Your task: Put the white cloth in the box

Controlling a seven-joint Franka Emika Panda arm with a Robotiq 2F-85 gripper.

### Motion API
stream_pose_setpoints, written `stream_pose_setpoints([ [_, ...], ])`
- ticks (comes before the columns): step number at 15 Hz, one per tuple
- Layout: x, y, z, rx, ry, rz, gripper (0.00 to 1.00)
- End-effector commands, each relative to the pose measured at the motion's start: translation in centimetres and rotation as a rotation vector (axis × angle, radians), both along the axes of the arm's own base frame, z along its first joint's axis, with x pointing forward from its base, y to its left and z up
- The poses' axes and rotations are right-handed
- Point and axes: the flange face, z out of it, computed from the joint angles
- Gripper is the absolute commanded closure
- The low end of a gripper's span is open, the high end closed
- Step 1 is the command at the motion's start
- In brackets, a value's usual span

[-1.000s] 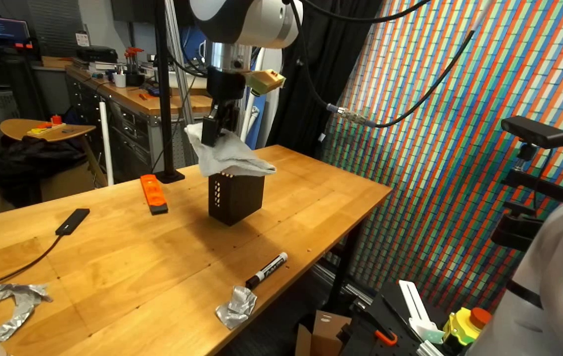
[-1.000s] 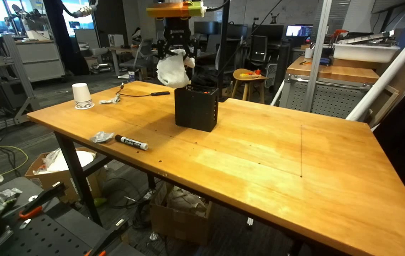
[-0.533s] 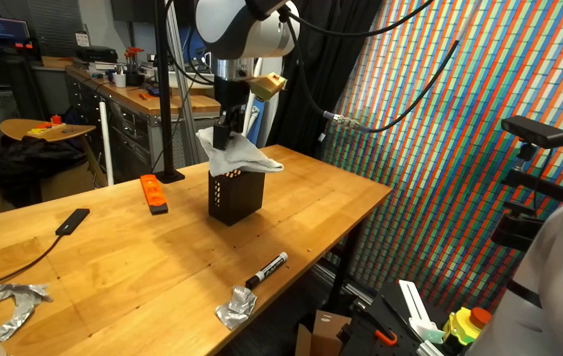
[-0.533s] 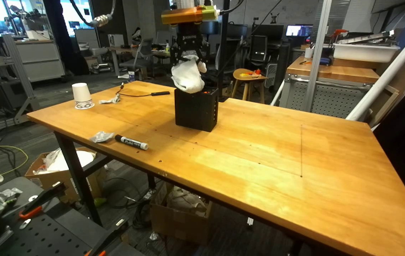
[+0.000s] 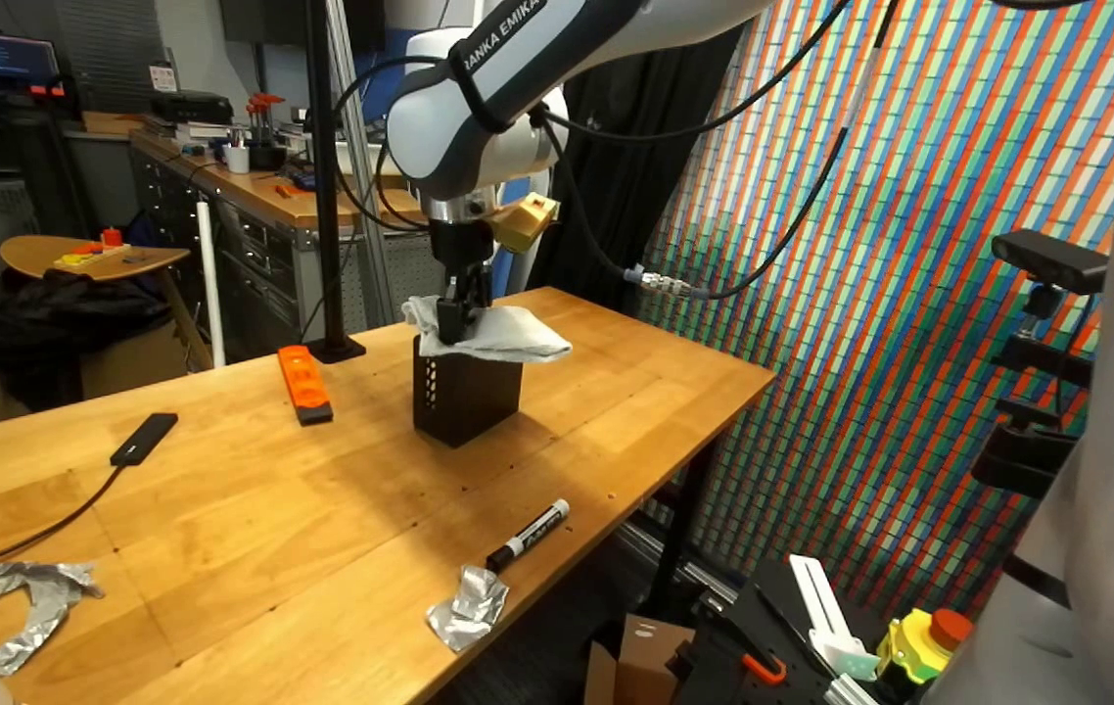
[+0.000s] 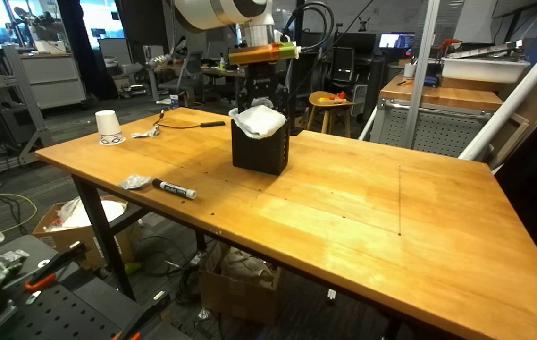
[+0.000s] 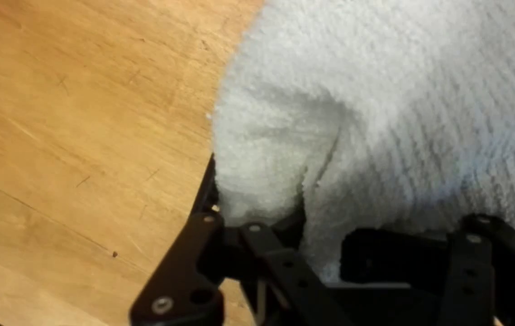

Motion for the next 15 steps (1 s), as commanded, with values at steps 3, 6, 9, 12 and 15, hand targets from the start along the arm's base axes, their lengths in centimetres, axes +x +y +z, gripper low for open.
stream_pose_setpoints([
  [3, 0.9, -1.1, -2.4, 0.102, 0.081, -0.081, 1.00],
  [6, 1.0, -1.4, -3.2, 0.137, 0.091, -0.108, 1.00],
  [9, 0.6, -1.7, -2.0, 0.114, 0.076, -0.113, 0.73],
  [12, -0.1, -1.7, 0.5, 0.086, 0.029, -0.114, 0.51],
  [15, -1.0, -1.2, 3.4, 0.066, -0.019, -0.109, 0.30],
])
